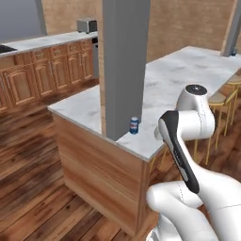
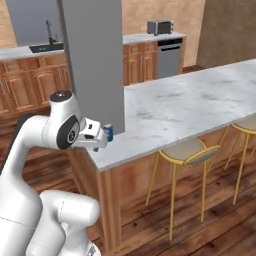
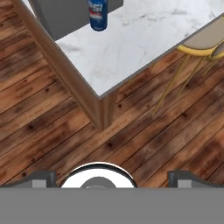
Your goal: Four empty soda cans are scattered around the kitchen. Gather all the cans and cluster them next to the stove for recycling.
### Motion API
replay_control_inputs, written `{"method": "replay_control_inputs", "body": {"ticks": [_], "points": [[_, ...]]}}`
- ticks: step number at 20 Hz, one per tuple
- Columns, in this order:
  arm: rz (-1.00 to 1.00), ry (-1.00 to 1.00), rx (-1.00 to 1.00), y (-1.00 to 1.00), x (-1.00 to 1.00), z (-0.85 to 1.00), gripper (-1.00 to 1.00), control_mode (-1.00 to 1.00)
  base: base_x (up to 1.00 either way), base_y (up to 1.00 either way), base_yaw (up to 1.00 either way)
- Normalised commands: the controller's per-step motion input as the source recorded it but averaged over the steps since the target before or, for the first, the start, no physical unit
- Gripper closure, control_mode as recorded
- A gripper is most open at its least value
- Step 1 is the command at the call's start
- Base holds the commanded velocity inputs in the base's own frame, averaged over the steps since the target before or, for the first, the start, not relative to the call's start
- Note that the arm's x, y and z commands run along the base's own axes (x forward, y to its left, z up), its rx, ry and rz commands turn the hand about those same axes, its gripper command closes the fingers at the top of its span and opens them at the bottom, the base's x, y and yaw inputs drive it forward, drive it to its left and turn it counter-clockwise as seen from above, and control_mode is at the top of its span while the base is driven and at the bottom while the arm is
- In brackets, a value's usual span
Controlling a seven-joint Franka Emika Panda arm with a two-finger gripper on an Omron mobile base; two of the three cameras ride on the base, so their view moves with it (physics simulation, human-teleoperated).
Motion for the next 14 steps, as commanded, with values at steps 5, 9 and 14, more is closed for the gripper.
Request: {"method": "replay_control_inputs", "body": {"ticks": [5, 9, 14], "points": [[0.00, 0.00, 0.00, 0.00, 0.00, 0.00, -1.00, 1.00, 0.34, -0.55, 0.27], [0.00, 0.00, 0.00, 0.00, 0.00, 0.00, -1.00, 1.00, 0.23, -0.51, 0.26], [0.00, 0.00, 0.00, 0.00, 0.00, 0.00, -1.00, 1.00, 0.11, -0.43, 0.33]]}}
